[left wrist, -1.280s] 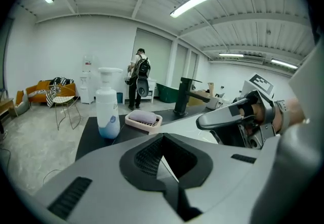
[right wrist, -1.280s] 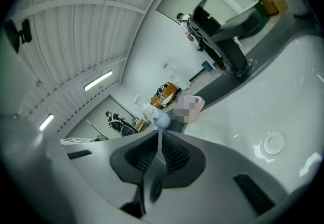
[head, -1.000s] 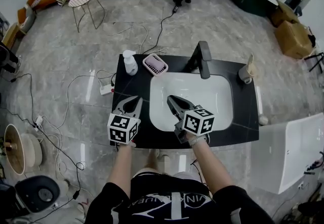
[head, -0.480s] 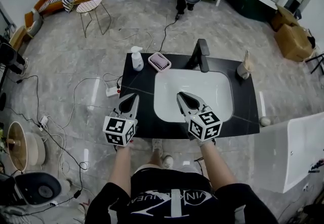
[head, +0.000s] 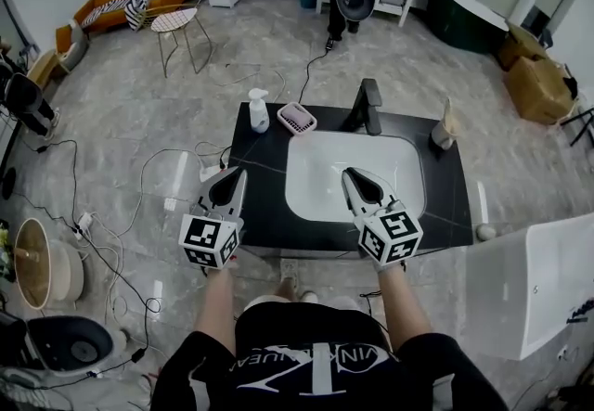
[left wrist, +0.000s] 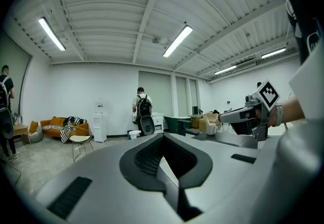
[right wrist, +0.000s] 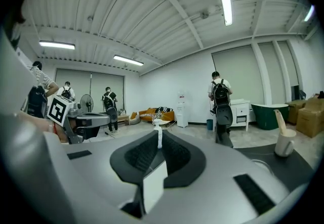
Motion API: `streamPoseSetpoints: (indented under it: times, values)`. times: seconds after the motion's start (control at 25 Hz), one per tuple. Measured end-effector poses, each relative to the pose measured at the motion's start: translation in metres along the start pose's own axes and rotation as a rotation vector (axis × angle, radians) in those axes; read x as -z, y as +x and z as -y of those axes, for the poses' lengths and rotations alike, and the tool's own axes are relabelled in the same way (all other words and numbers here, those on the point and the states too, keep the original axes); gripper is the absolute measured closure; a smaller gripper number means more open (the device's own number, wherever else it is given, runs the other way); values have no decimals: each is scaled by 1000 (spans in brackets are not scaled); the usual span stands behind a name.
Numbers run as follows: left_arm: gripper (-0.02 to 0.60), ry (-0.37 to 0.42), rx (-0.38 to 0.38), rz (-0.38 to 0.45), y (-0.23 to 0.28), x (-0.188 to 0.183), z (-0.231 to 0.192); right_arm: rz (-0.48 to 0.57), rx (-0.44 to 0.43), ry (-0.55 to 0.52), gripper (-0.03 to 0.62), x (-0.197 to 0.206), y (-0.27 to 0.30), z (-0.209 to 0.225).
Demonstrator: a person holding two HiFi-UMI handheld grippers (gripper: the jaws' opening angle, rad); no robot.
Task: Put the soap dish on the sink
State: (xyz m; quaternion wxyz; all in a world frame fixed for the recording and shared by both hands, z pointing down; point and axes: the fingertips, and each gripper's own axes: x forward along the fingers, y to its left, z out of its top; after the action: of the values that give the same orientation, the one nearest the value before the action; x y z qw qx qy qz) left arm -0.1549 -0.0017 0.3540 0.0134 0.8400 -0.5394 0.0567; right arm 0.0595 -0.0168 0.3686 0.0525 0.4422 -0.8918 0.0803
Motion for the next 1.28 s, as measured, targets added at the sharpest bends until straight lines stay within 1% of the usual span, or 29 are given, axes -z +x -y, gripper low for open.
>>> streamPoseSetpoints:
  times: [0.16,0.52,0.64,0.88,1.28]
  values:
    - [568,11,-26,33,-13,-10,-5,12,24,-26,553,-4,-14,4]
    - [568,56,-62,100,-36,-28,-5,48,60,-24,553,-9,-44,18]
    - [568,51,-80,120,-42,-32,-7,52,72,-29,553,-9,-49,20]
    - [568,34,-111,125,-49,-34,-9,62,77,-37,553,-8,-55,23]
    - [568,39,-109,110,-51,-18,0,25,70,-28,553,9,-62,24]
